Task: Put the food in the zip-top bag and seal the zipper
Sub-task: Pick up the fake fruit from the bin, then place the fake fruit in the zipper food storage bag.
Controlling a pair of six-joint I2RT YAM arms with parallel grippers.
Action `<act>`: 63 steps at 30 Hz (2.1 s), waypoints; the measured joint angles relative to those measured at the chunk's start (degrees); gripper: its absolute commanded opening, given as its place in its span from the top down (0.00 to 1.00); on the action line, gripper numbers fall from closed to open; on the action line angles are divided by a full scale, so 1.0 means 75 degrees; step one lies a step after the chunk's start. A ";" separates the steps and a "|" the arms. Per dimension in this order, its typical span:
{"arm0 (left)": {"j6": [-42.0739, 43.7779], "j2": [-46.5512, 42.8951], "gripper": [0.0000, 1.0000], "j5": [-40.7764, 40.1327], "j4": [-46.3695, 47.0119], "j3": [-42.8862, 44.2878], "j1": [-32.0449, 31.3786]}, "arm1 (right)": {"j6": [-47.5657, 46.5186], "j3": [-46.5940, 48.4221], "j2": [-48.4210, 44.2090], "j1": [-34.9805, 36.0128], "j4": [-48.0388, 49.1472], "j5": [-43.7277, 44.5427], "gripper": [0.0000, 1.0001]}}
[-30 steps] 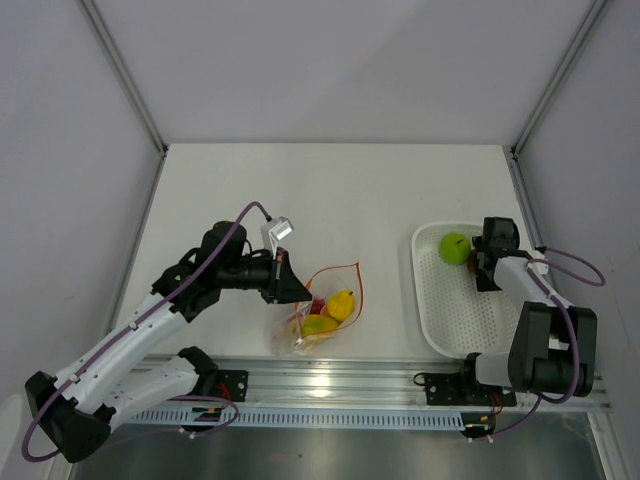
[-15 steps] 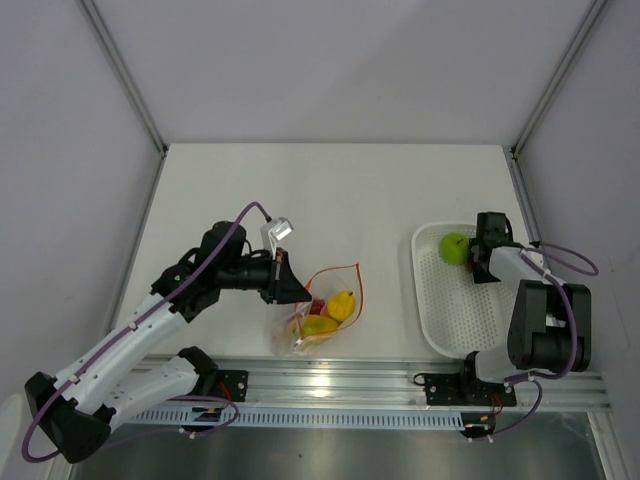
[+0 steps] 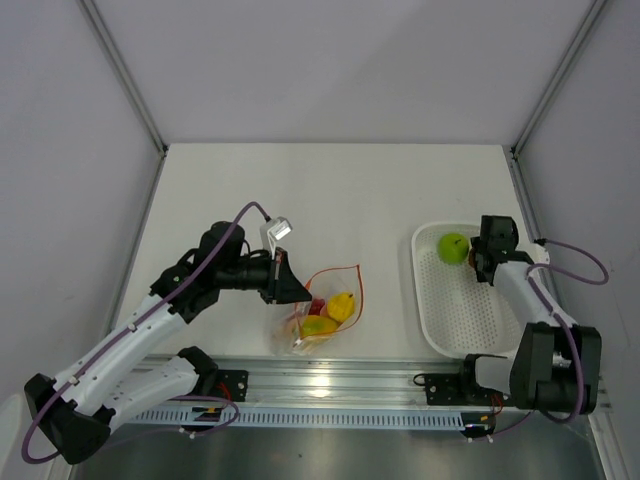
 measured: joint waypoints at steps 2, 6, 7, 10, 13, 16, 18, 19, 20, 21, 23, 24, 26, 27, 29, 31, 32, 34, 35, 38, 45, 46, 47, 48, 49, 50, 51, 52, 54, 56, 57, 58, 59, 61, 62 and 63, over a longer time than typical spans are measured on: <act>-0.0035 -0.0026 0.99 0.0006 0.0114 -0.0038 0.0000 | -0.0157 -0.0178 -0.0560 0.0026 -0.0099 -0.0050 0.62; -0.0134 -0.0012 0.99 0.0035 0.0364 -0.0224 0.0003 | -0.0629 -0.0714 -0.2063 0.0093 -0.0408 -0.0289 0.66; -0.0169 0.0029 0.99 0.0061 0.0463 -0.0291 0.0003 | -0.0790 -0.0851 -0.2428 0.0125 -0.0466 -0.0399 0.66; -0.0286 0.0207 0.99 0.0099 0.0685 -0.0396 0.0006 | -0.1413 -0.1078 -0.3212 0.0315 -0.0609 -0.0889 0.66; -0.0364 0.0420 0.99 0.0166 0.0901 -0.0440 0.0006 | -0.2133 -0.1090 -0.3485 0.0615 -0.0711 -0.1539 0.66; -0.0425 0.0606 0.99 0.0207 0.1067 -0.0449 0.0006 | -0.2865 -0.1075 -0.3573 0.1113 -0.0723 -0.2317 0.64; -0.0463 0.0729 1.00 0.0213 0.1157 -0.0449 0.0006 | -0.3319 -0.1023 -0.3585 0.1545 -0.0714 -0.2876 0.61; -0.0498 0.0781 0.99 0.0216 0.1204 -0.0449 0.0006 | -0.3535 -0.0982 -0.3582 0.1795 -0.0691 -0.3136 0.60; -0.0536 0.0836 0.99 0.0221 0.1250 -0.0449 0.0006 | -0.3797 -0.0915 -0.3582 0.2031 -0.0606 -0.3506 0.60; -0.0565 0.0874 0.99 0.0230 0.1294 -0.0449 0.0006 | -0.3946 -0.0877 -0.3582 0.2299 -0.0510 -0.3727 0.59; -0.0632 0.0927 0.99 0.0242 0.1367 -0.0449 0.0006 | -0.4243 -0.0816 -0.3582 0.2827 -0.0204 -0.4202 0.59; -0.0670 0.0941 0.99 0.0254 0.1413 -0.0449 0.0006 | -0.4389 -0.0787 -0.3582 0.3066 0.0003 -0.4459 0.59; -0.0743 0.0950 1.00 0.0274 0.1466 -0.0449 0.0006 | -0.4610 -0.0691 -0.3582 0.3564 0.0358 -0.4887 0.58; -0.0772 0.0950 0.99 0.0280 0.1486 -0.0449 0.0006 | -0.4727 -0.0627 -0.3582 0.3800 0.0525 -0.5080 0.58; -0.0793 0.0950 0.99 0.0280 0.1492 -0.0449 0.0006 | -0.4934 -0.0431 -0.3582 0.4319 0.0801 -0.5339 0.58; -0.0831 0.0953 0.99 0.0280 0.1495 -0.0449 0.0006 | -0.5129 -0.0213 -0.3582 0.4791 0.1096 -0.5525 0.58; -0.0839 0.0953 1.00 0.0283 0.1492 -0.0452 0.0006 | -0.5225 -0.0105 -0.3579 0.5088 0.1233 -0.5590 0.57; -0.0842 0.0959 0.99 0.0280 0.1492 -0.0452 0.0006 | -0.5374 0.0064 -0.3561 0.5461 0.1480 -0.5694 0.56; -0.0842 0.0962 0.99 0.0283 0.1492 -0.0449 0.0006 | -0.5447 0.0140 -0.3547 0.5668 0.1582 -0.5732 0.55; -0.0848 0.0970 0.99 0.0280 0.1489 -0.0449 0.0006 | -0.5633 0.0265 -0.3445 0.6181 0.1886 -0.5770 0.52; -0.0906 0.0973 0.99 0.0280 0.1486 -0.0449 0.0006 | -0.6015 0.0399 -0.2632 0.6904 0.1824 -0.5741 0.38; -0.0909 0.0973 0.99 0.0280 0.1489 -0.0449 0.0006 | -0.6076 0.0428 -0.2521 0.7000 0.1760 -0.5686 0.33; -0.0912 0.0973 0.99 0.0280 0.1486 -0.0449 0.0006 | -0.6137 0.0463 -0.2422 0.7082 0.1711 -0.5639 0.29; -0.0915 0.0973 0.99 0.0280 0.1486 -0.0449 0.0006 | -0.6164 0.0487 -0.2358 0.7137 0.1684 -0.5610 0.27; -0.0924 0.0973 0.99 0.0280 0.1486 -0.0449 0.0006 | -0.6213 0.0516 -0.2291 0.7219 0.1673 -0.5543 0.23; -0.0935 0.0973 0.99 0.0280 0.1483 -0.0449 0.0006 | -0.6254 0.0536 -0.2259 0.7262 0.1667 -0.5479 0.20; -0.0956 0.0973 0.99 0.0280 0.1486 -0.0449 0.0006 | -0.6289 0.0554 -0.2226 0.7300 0.1658 -0.5418 0.17; -0.0959 0.0973 0.99 0.0280 0.1483 -0.0449 0.0006 | -0.6301 0.0577 -0.2200 0.7324 0.1641 -0.5356 0.08; -0.0962 0.0973 0.99 0.0280 0.1483 -0.0449 0.0006 | -0.6347 0.0632 -0.2165 0.7356 0.1591 -0.5202 0.07; -0.0962 0.0973 0.99 0.0280 0.1486 -0.0449 0.0006 | -0.6359 0.0659 -0.2162 0.7361 0.1542 -0.5062 0.01; -0.0962 0.0973 0.99 0.0280 0.1483 -0.0449 0.0006 | -0.6382 0.0673 -0.2162 0.7359 0.1507 -0.5004 0.01; -0.0962 0.0973 0.99 0.0280 0.1486 -0.0449 0.0006 | -0.6385 0.0688 -0.2159 0.7361 0.1478 -0.4945 0.01; -0.0959 0.0973 1.00 0.0280 0.1486 -0.0449 0.0006 | -0.6382 0.0705 -0.2159 0.7361 0.1443 -0.4876 0.01; -0.0959 0.0973 1.00 0.0280 0.1486 -0.0449 0.0006 | -0.6382 0.0731 -0.2159 0.7361 0.1393 -0.4794 0.01; -0.0962 0.0976 0.99 0.0280 0.1486 -0.0449 0.0006 | -0.6382 0.0740 -0.2159 0.7361 0.1367 -0.4750 0.01; -0.0962 0.0976 1.00 0.0280 0.1486 -0.0449 0.0006 | -0.6379 0.0743 -0.2159 0.7367 0.1346 -0.4686 0.01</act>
